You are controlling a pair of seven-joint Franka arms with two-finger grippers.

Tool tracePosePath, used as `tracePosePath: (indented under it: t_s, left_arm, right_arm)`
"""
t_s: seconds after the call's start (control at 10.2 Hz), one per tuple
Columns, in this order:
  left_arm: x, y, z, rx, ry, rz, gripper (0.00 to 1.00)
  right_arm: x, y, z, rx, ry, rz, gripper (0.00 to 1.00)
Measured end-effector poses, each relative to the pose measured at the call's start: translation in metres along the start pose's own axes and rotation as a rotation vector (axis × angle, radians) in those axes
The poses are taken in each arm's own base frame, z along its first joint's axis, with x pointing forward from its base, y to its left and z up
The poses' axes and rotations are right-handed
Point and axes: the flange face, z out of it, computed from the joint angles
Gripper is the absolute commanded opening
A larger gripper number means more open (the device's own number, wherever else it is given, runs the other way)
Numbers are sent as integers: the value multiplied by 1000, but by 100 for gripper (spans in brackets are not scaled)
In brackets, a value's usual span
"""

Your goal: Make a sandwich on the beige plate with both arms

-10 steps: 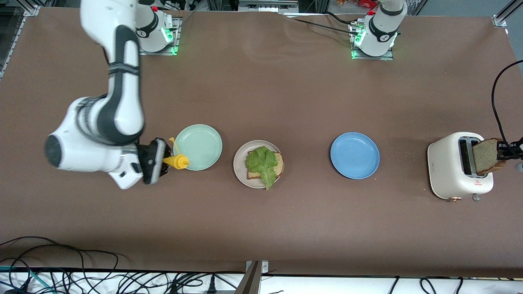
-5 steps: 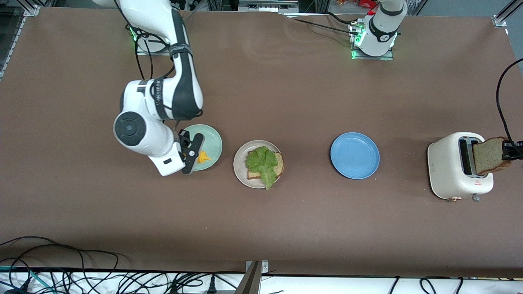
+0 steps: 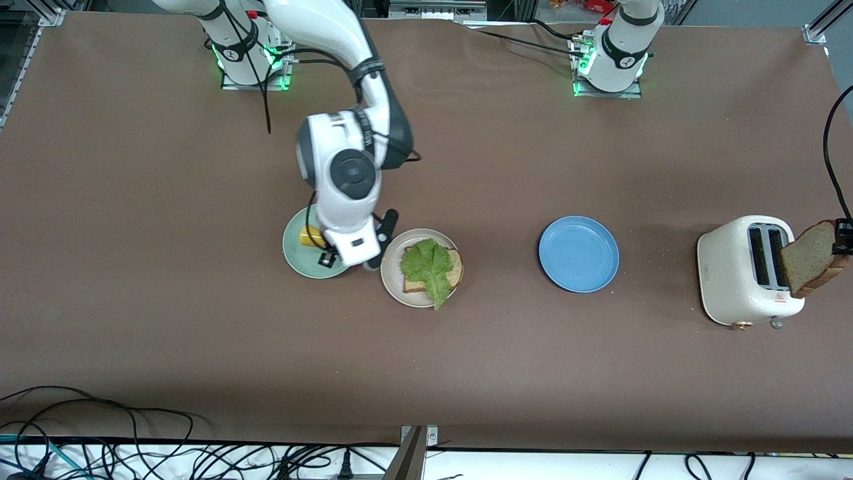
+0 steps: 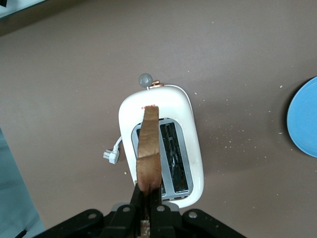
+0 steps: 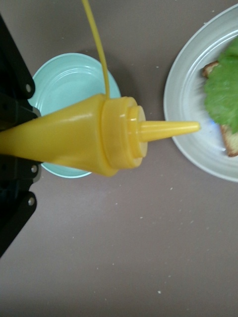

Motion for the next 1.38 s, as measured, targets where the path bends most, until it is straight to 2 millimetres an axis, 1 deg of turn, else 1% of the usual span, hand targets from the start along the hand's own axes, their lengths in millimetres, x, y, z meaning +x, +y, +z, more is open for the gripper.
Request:
tracePosePath:
  t_s: [0.1,0.2,0.29,0.59,0.79,0.98,1.08,1.18,1.28,1.38]
  left_arm:
    - [1,3,-6,-1,-2,3,0]
    - [3,9,-8,-5,-6,14,0]
    - [7,19,-8,-28,-13,27,0]
    - [25,68,1,-187,-24,70,0]
    - [33,87,10,-294,-26,64,0]
    - [40,103,25,-352,-67,40,0]
    - [44,110,31,-356,-79,40,0]
    - [48,116,33,-357,-85,42,0]
    - [50,123,34,-356,-93,26,0]
    - [53,131,34,-355,-106,6,0]
  right_arm:
    - [16,-13,0,-58,-43,-29,0]
    - [25,-19,0,-92,-64,-47,0]
    - [28,-20,-1,-111,-77,-56,0]
    - [27,-19,-6,-157,-117,-76,0]
    - [27,-19,-8,-180,-140,-87,0]
    - [21,-13,-16,-185,-143,-74,0]
    - [12,-5,-20,-160,-121,-41,0]
    - [-1,10,-21,-100,-68,11,0]
    - [-23,34,-21,-33,0,57,0]
    - [-50,63,-19,31,75,96,0]
